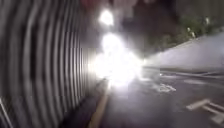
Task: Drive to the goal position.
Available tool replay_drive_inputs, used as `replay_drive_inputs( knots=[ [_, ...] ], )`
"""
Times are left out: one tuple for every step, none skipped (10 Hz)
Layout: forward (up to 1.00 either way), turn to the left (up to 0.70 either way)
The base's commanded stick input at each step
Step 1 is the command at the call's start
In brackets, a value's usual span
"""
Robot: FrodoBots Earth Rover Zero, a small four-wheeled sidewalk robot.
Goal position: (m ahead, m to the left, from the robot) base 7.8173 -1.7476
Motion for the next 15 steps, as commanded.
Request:
replay_drive_inputs(
  knots=[
    [0.45,0.0],
    [0.45,0.0],
    [0.45,0.0],
    [0.45,0.0],
    [0.45,0.0],
    [0.45,0.0],
    [0.45,0.0],
    [0.45,0.0],
    [0.45,0.0],
    [0.45,0.0],
    [0.45,0.0],
    [0.45,0.0],
    [0.45,0.0],
    [0.45,0.0],
    [0.45,0.0]
  ],
)
